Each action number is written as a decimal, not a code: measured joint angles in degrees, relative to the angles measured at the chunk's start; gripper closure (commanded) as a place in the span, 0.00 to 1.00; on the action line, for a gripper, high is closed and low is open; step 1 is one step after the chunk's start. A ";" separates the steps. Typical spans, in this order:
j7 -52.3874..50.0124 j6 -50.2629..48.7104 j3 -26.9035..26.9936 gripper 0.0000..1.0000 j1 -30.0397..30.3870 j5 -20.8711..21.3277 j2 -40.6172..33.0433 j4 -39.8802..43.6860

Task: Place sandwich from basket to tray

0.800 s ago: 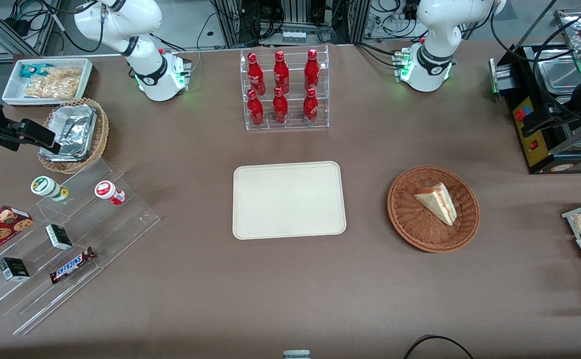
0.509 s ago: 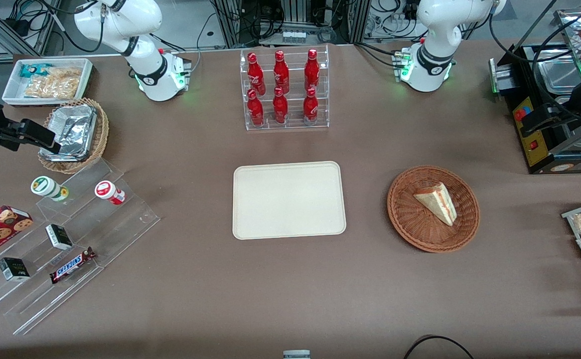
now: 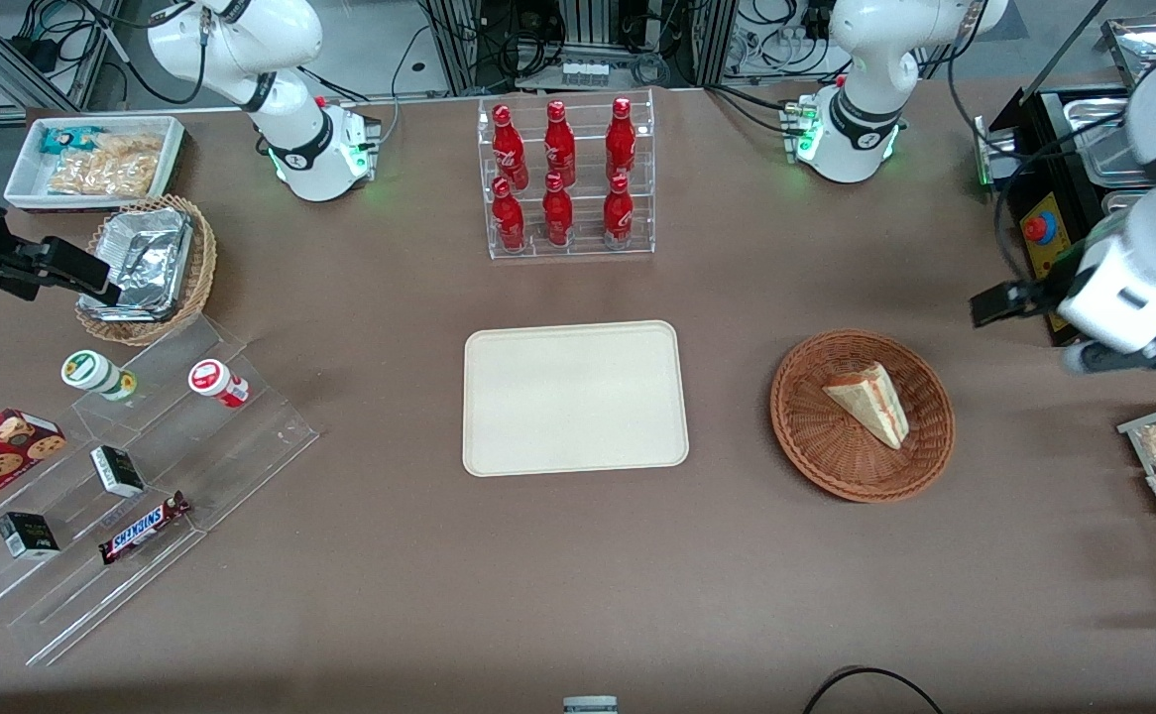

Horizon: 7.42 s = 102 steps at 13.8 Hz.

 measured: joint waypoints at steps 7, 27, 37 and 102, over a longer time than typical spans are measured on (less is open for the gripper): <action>-20.99 32.92 -0.19 0.00 -1.58 -0.07 -0.37 -24.42; -41.97 47.27 -0.19 0.80 -4.03 -0.10 10.07 -29.66; -41.28 10.86 -1.90 0.80 -11.58 -0.27 4.05 -4.01; 2.80 -13.38 4.05 0.00 -3.88 -1.02 -8.06 8.24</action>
